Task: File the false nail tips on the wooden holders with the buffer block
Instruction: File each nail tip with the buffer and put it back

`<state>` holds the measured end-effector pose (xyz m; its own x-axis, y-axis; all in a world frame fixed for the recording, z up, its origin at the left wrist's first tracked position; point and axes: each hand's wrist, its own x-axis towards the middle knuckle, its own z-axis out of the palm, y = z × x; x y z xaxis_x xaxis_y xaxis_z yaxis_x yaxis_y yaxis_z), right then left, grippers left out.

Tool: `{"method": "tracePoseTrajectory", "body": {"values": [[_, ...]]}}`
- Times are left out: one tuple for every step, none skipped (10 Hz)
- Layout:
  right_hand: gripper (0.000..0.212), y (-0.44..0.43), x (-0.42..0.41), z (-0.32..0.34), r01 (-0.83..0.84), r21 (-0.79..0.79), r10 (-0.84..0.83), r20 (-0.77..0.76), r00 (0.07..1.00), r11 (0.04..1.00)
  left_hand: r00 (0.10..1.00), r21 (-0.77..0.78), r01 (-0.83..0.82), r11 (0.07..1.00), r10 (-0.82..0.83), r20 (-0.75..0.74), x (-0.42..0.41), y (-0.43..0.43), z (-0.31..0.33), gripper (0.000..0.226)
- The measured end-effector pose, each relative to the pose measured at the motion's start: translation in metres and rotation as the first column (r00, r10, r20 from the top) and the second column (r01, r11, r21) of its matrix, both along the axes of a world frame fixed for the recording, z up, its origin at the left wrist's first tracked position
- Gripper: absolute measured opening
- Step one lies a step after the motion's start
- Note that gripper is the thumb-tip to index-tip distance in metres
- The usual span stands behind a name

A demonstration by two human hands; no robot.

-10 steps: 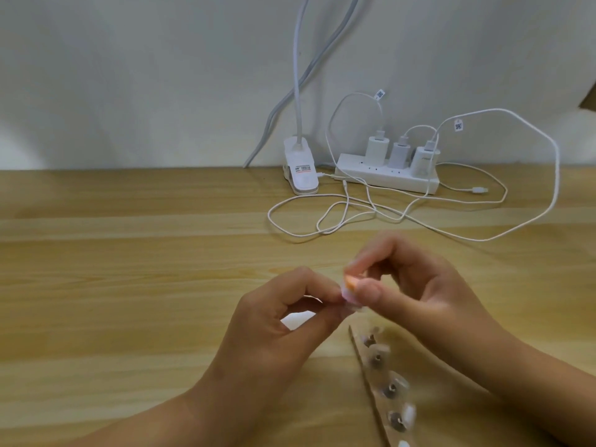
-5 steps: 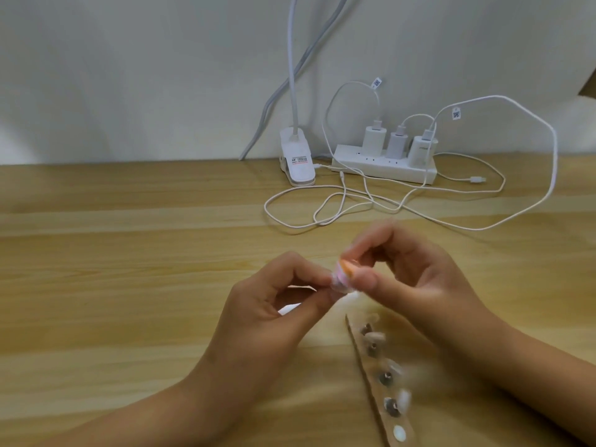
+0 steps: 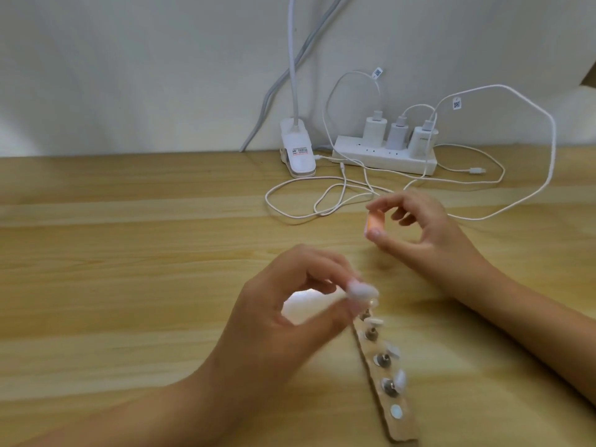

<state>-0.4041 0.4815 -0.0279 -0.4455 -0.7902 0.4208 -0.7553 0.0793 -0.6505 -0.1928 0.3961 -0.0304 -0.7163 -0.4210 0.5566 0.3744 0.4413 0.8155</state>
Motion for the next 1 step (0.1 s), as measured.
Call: {"method": "tracePoseTrajectory", "body": {"values": [[0.038, 0.0018, 0.0013, 0.0007, -0.007, 0.043, 0.014, -0.164, 0.986, 0.999, 1.000, -0.418, -0.015, 0.908, 0.005, -0.025, 0.0015, 0.0118, 0.0042, 0.011]]}}
